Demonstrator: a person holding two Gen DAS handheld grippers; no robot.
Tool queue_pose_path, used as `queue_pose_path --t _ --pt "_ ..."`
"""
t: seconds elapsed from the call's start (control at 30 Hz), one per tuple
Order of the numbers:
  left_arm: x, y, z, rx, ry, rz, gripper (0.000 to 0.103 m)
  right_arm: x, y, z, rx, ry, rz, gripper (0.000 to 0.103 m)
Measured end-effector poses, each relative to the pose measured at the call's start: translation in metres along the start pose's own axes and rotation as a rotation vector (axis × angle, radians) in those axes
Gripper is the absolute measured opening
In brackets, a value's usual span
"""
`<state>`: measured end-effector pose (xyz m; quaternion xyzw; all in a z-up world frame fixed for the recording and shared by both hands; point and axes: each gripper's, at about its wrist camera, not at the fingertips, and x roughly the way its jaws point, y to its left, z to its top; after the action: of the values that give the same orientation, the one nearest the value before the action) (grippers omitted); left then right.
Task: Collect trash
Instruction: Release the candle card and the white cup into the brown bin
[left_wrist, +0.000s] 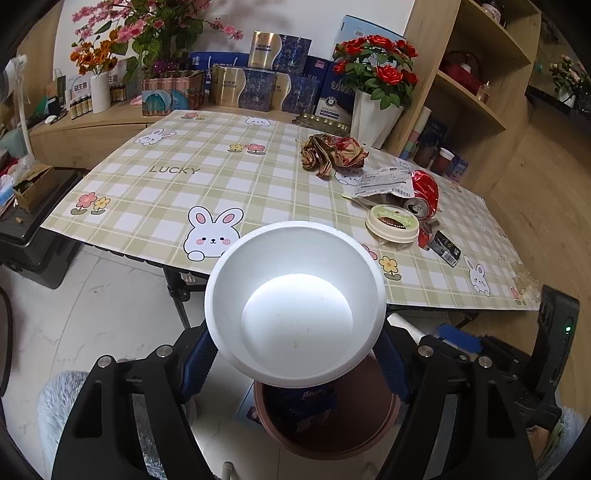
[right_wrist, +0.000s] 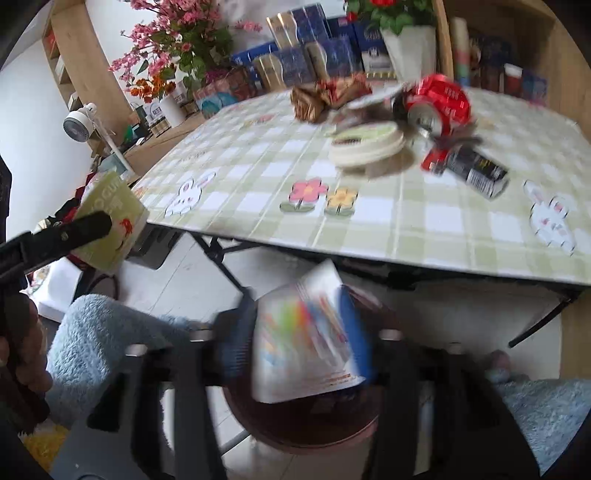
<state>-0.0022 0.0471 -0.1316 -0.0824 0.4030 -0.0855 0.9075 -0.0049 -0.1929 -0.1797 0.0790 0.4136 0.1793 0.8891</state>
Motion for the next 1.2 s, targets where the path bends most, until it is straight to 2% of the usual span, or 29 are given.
queue_pose_path --t 0.1,0.17,0.27,0.5,0.8,0.9,1.03,1.2 --pt "-0.001 -0.001 0.000 0.006 -0.001 0.003 0.074 -0.012 0.003 0.003 -0.027 -0.066 -0.044 0.074" --pt "0.000 -0.003 -0.001 0.015 0.000 0.006 0.074 -0.020 0.001 0.006 -0.027 -0.113 -0.089 0.090" --pt "0.002 -0.007 -0.004 0.029 0.006 0.010 0.074 -0.032 -0.002 0.009 -0.010 -0.188 -0.156 0.096" --pt "0.013 -0.016 -0.012 0.060 0.052 0.012 0.074 -0.040 -0.017 0.010 0.051 -0.236 -0.247 0.097" --pt "0.027 -0.034 -0.016 0.120 0.096 -0.028 0.075 -0.046 -0.036 0.007 0.123 -0.256 -0.296 0.097" --pt "0.030 -0.040 -0.017 0.127 0.109 -0.076 0.090 -0.047 -0.040 0.006 0.134 -0.258 -0.289 0.097" --pt "0.030 -0.042 -0.018 0.127 0.093 -0.049 0.092 -0.046 -0.042 0.005 0.138 -0.254 -0.284 0.097" --pt "0.027 -0.025 -0.016 0.051 0.060 0.005 0.093 -0.044 -0.045 0.003 0.155 -0.249 -0.270 0.097"
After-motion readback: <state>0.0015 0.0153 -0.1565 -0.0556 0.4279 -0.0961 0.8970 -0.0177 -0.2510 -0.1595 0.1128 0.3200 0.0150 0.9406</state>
